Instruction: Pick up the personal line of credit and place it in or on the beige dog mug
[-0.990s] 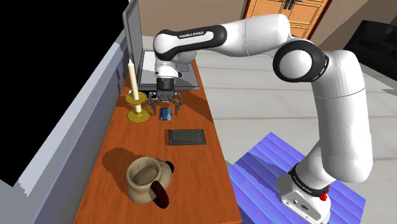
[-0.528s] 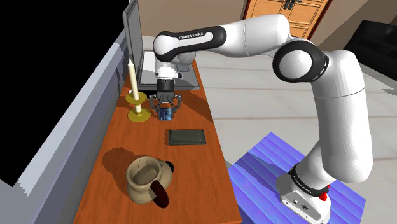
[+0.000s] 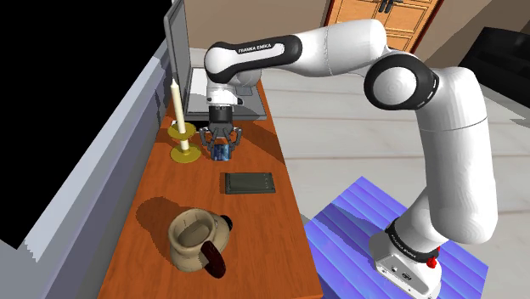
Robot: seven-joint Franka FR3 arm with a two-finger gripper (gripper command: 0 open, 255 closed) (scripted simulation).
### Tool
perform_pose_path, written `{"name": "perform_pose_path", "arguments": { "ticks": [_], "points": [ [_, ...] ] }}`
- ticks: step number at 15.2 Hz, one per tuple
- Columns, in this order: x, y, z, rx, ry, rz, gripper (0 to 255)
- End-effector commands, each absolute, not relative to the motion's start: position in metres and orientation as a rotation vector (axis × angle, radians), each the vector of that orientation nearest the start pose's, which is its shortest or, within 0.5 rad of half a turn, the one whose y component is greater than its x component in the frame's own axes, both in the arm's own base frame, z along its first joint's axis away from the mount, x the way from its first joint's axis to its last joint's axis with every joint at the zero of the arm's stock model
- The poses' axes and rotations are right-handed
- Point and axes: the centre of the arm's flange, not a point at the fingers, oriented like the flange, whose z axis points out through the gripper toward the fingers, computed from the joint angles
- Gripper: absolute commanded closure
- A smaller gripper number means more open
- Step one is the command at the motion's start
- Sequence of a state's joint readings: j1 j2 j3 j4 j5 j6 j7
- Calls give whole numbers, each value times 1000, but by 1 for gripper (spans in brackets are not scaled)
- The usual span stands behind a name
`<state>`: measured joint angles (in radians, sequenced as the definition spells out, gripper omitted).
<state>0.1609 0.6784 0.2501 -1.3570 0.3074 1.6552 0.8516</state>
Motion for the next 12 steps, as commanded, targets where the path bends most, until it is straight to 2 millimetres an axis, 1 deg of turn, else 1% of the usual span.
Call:
{"name": "perform_pose_path", "arguments": {
  "ticks": [1, 12],
  "points": [
    [633, 272, 317, -2757, 777, 827, 255],
    [633, 272, 375, -2757, 777, 827, 255]
  ]
}}
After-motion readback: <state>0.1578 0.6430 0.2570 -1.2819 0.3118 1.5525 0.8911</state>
